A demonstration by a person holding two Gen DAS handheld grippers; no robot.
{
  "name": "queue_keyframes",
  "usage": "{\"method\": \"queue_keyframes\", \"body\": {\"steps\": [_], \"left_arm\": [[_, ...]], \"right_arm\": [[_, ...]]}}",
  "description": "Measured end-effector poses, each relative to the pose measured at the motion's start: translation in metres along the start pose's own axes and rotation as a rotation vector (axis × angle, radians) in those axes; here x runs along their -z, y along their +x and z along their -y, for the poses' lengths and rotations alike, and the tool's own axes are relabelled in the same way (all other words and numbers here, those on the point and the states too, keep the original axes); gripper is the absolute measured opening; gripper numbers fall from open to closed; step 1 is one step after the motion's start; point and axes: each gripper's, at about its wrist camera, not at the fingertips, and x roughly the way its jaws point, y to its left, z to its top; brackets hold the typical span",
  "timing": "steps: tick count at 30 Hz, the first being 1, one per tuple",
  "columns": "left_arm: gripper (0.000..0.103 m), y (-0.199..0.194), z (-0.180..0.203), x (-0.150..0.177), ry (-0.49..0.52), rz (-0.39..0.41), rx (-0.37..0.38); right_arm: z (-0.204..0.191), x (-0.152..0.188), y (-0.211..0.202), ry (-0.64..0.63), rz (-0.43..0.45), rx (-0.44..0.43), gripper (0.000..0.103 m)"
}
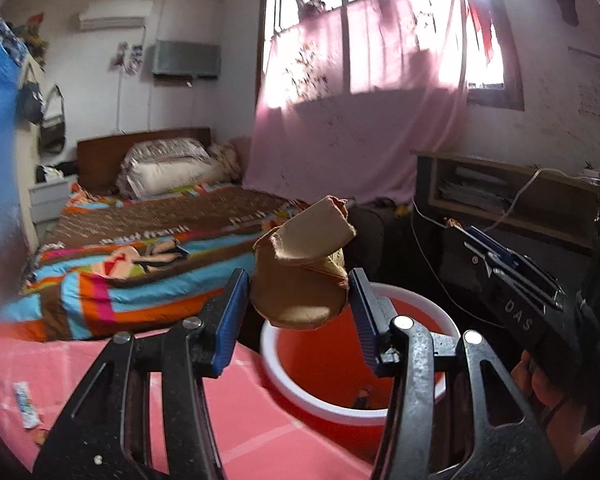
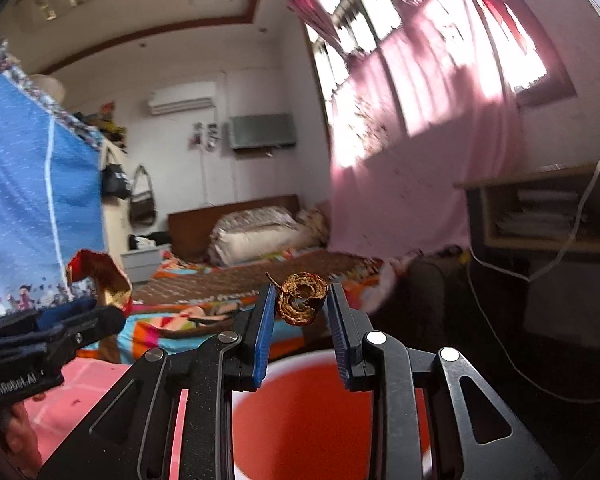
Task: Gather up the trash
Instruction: 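Carry the bread and fruit ring over the red bucket and open both tools, then move both tools back over the table toward the remaining trash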
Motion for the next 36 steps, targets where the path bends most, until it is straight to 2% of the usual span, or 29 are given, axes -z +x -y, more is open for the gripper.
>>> {"method": "queue_keyframes", "body": {"steps": [6,14,21,30,36], "left_arm": [[0.058,0.035,0.016,0.007,-0.025,-0.117,0.035],[0.058,0.072,0.016,0.022,-0.102,-0.286,0.070],[0.058,0.088,0.013,0.034,-0.149,-0.383,0.083],[0.059,0.096,0.008,0.038,-0.182,-0.441,0.099],[0.064,0.096,0.003,0.041,-0.205,-0.454,0.103]], "right_arm": [[0.015,0.007,0.011,0.030,-0.091,0.041,0.025],[0.018,0.022,0.030,0.029,-0.251,0.056,0.025],[0.021,0.027,0.033,0.048,-0.298,0.055,0.025],[0.025,0.033,0.044,0.071,-0.378,0.056,0.025],[0.033,0.039,0.050,0.101,-0.431,0.066,0.029]]}}
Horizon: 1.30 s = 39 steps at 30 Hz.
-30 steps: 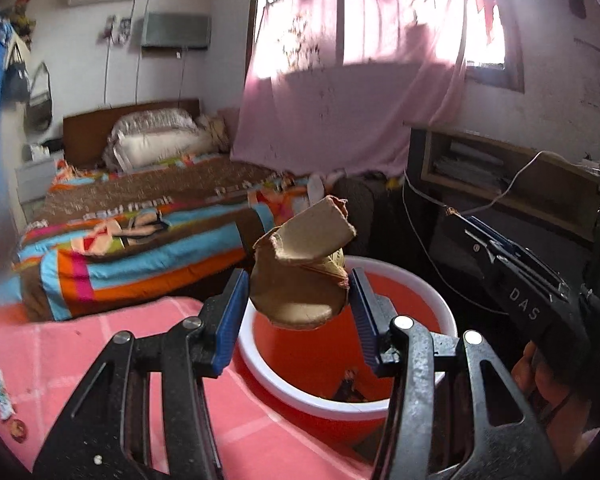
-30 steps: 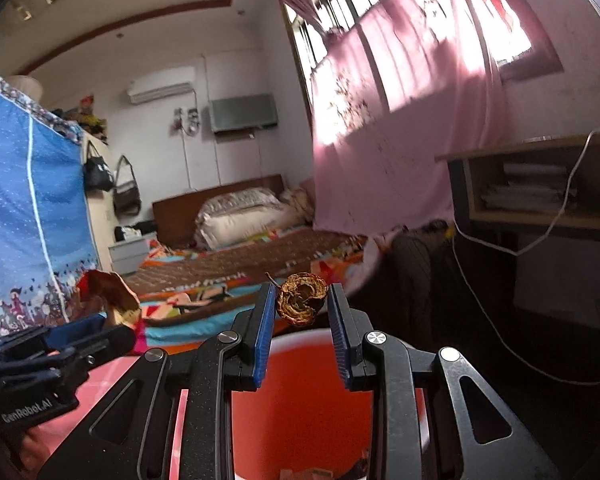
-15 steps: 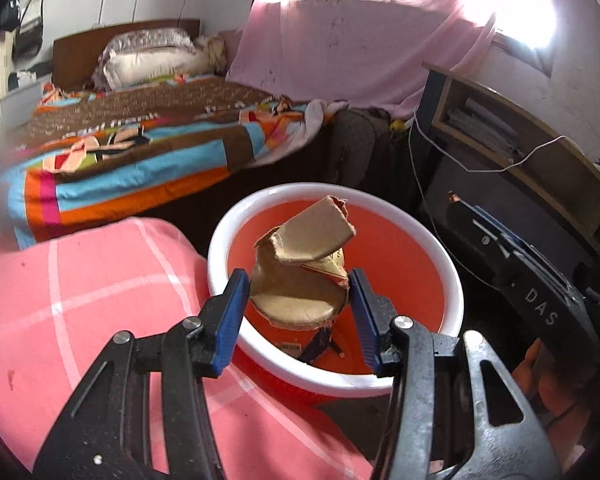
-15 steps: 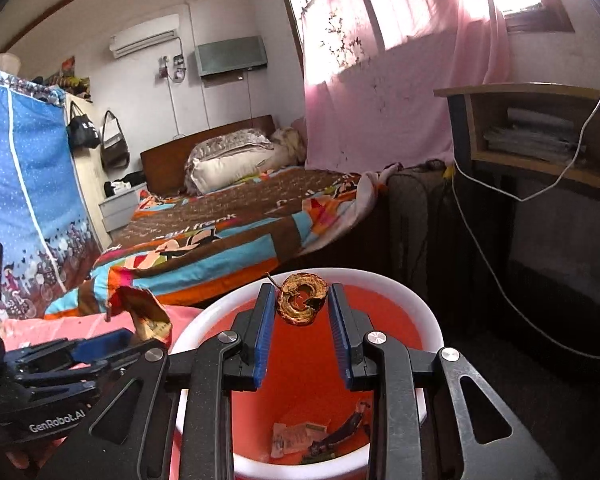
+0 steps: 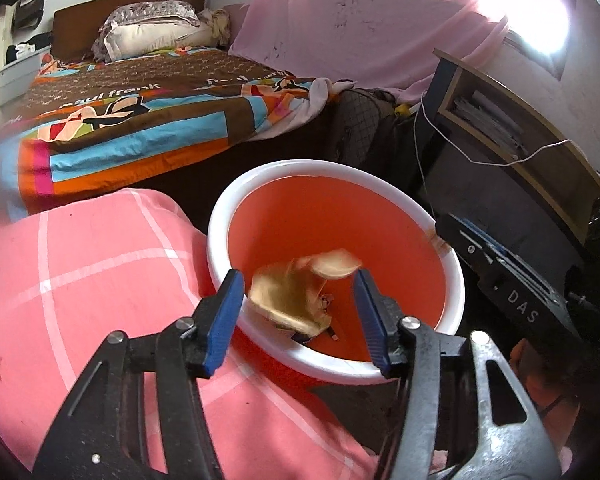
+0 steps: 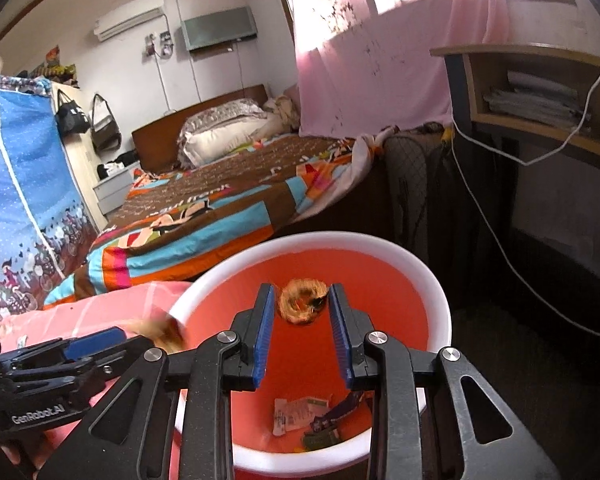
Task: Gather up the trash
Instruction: 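Move both tools back over the table toward the remaining trash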
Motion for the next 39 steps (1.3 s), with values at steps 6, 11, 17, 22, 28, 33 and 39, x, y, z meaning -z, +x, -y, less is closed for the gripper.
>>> {"method": "queue_keyframes", "body": {"steps": [6,11,17,22,28,33,39], "left_arm": [[0.069,-0.006,-0.006,0.001,-0.022,0.015,-0.007],[0.077,-0.016,-0.013,0.002,-0.041,0.047,-0.032],[0.088,-0.036,-0.024,0.001,-0.063,0.113,-0.062],[0.103,-0.069,-0.043,0.002,-0.099,0.242,-0.134],[0.103,-0.115,-0.064,0.012,-0.131,0.425,-0.248],[0.103,-0.143,-0.082,0.021,-0.139,0.484,-0.325],[0.103,-0.181,-0.100,0.039,-0.155,0.571,-0.414]], "right_arm": [[0.008,-0.001,0.002,0.039,-0.013,-0.012,0.045],[0.007,-0.001,0.006,0.043,-0.035,-0.021,0.046],[0.004,-0.005,0.000,0.075,0.012,-0.046,0.080],[-0.009,-0.010,-0.010,0.069,0.081,-0.070,0.094],[-0.035,-0.013,-0.027,0.027,0.195,-0.109,0.103],[-0.065,-0.014,-0.041,-0.031,0.294,-0.144,0.103],[-0.099,-0.012,-0.061,-0.068,0.420,-0.224,0.103]]}}
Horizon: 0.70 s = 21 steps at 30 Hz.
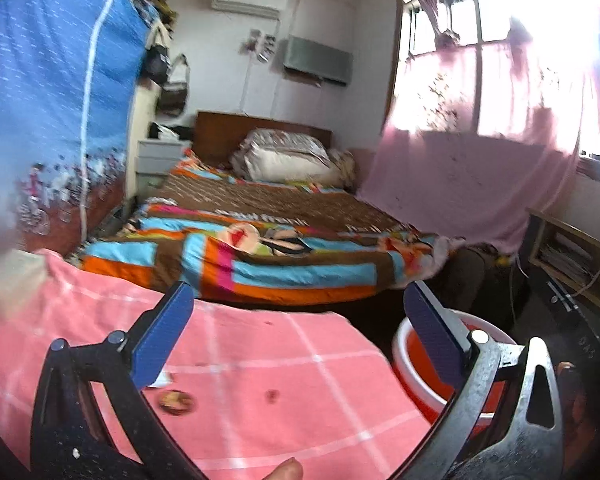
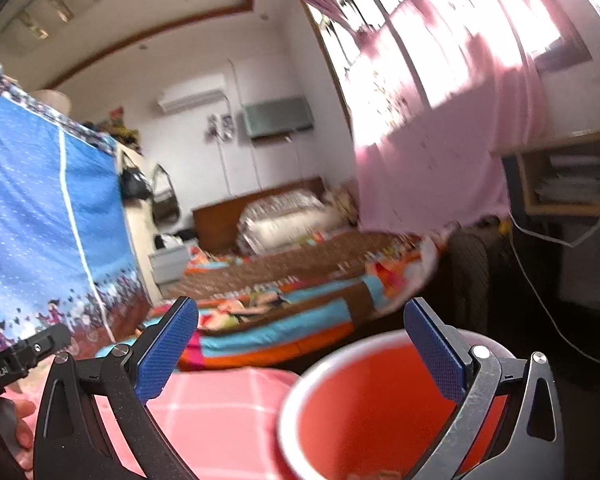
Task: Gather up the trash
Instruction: 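Move both tools back over the table toward the remaining trash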
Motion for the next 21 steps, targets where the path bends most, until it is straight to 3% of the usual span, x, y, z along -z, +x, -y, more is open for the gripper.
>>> {"method": "queue_keyframes", "body": {"steps": [8,21], "left_arm": [[0.103,-0.039,-0.050,-0.003,-0.037,0.087,-0.129],[0.103,-0.085,-0.106,0.006,-0.007,0.161,-0.272]], "right_arm": [[-0.053,0.002,-0.005,-0.027,0.097,-0.147,0.103],[-0.119,0.025,-0.009,-0.099,0.113,-0.293,0.103]]}}
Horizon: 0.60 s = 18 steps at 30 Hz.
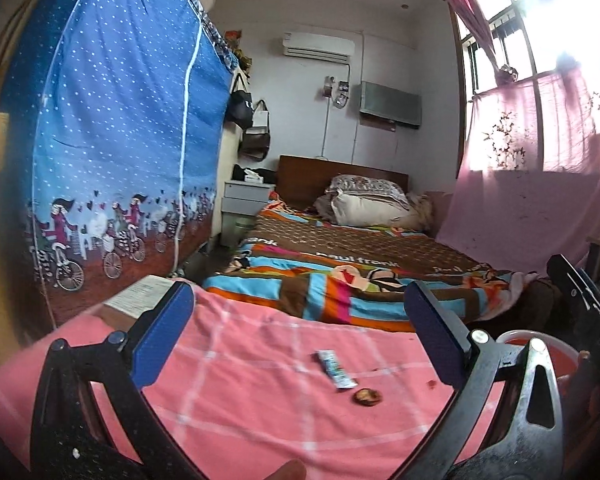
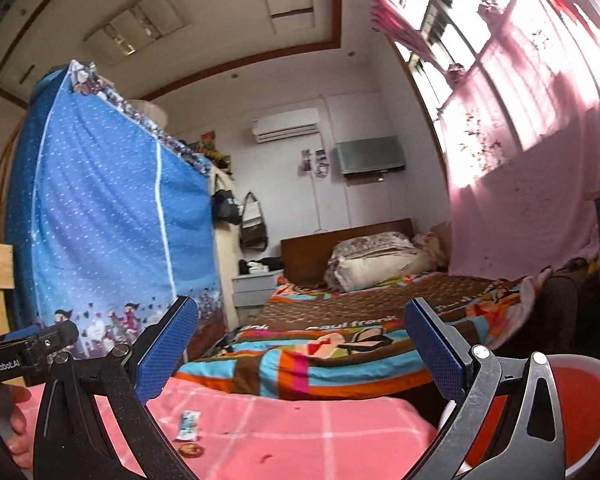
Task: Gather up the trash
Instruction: 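Move both tools back over the table toward the remaining trash, then grasp the white wrapper packet with the left tool while the right tool grasps the brown fruit ring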
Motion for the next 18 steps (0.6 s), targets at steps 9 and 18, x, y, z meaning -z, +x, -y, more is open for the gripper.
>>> {"method": "queue_keyframes", "body": {"steps": [9,18], "left_arm": [[0.103,0.002,-0.019,0.007,0.033,0.028,-0.026],[0.103,0.029,-0.029,0.012,0.026,-0.090,-0.006]], "right_arm": [[-0.025,0.017,0.015,-0.101,-0.056,-0.031,0.103],[-0.042,0.041,0.044,-0.193,-0.253,-0.072,0.103]]}}
